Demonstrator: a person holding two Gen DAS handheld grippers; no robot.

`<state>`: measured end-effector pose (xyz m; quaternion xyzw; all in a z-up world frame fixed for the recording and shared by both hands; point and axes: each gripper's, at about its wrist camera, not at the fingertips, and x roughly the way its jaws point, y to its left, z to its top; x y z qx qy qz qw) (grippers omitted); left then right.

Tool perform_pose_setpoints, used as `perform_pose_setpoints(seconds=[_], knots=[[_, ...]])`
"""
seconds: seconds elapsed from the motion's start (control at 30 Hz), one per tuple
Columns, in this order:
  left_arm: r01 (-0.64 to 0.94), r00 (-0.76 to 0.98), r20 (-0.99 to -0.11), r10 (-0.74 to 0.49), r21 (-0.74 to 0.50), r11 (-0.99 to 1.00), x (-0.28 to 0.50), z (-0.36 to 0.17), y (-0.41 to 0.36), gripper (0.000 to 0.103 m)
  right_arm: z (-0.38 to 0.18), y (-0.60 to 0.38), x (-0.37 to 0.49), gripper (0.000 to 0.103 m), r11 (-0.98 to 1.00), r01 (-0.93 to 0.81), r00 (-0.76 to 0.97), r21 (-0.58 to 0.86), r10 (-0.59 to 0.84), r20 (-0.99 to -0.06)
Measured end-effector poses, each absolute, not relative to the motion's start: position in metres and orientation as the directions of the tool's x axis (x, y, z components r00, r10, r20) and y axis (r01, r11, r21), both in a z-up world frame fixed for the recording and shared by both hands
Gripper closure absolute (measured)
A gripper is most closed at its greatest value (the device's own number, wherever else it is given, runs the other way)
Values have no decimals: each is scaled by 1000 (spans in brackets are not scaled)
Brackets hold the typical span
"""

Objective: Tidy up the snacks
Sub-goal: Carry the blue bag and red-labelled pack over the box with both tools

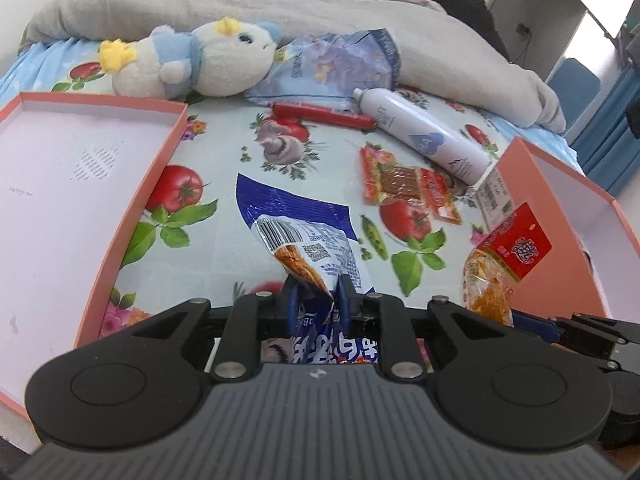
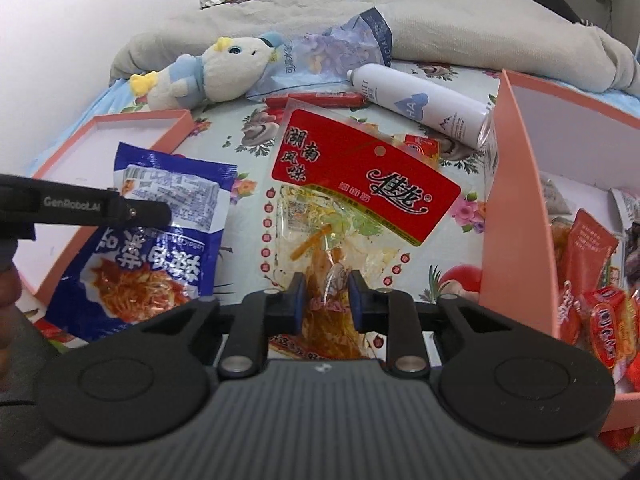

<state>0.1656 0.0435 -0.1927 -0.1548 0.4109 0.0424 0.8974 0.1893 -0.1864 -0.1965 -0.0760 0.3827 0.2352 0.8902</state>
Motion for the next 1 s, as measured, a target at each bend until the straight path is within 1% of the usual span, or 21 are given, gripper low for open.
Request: perform_pose_setpoints(seconds=[0.4, 0.53, 0.6, 0.67, 0.73, 0.9, 1.0], knots=[[-151, 679, -729, -83, -250, 956, 156, -149, 34, 80, -157, -201, 178, 78, 895, -438, 642, 86, 379, -667], [-124, 711, -696, -98, -262, 957, 153, -132, 29, 80, -140, -210, 177, 78, 899, -427, 665, 97, 384, -640], [-109, 739, -665, -106, -274, 955, 151, -125, 27, 80, -134, -213, 175, 78, 902, -426, 686, 73, 375, -624], [-113, 746, -659, -97, -269, 957, 151, -120, 25, 80, -131, -217, 173, 78, 901, -430, 697, 57, 372, -613], [-110, 752, -651, -100, -274, 955, 150, -114, 21, 80, -128, -222, 173, 78, 904, -421, 696, 76, 376, -612], [-68, 765, -633, -123, -269, 961, 152, -94, 8, 80, -106, -236, 168, 78, 914, -394, 725, 95, 373, -580], [-32, 773, -617, -147, -269, 963, 158, -79, -2, 80, -91, -243, 166, 78, 922, -378, 752, 83, 358, -553]])
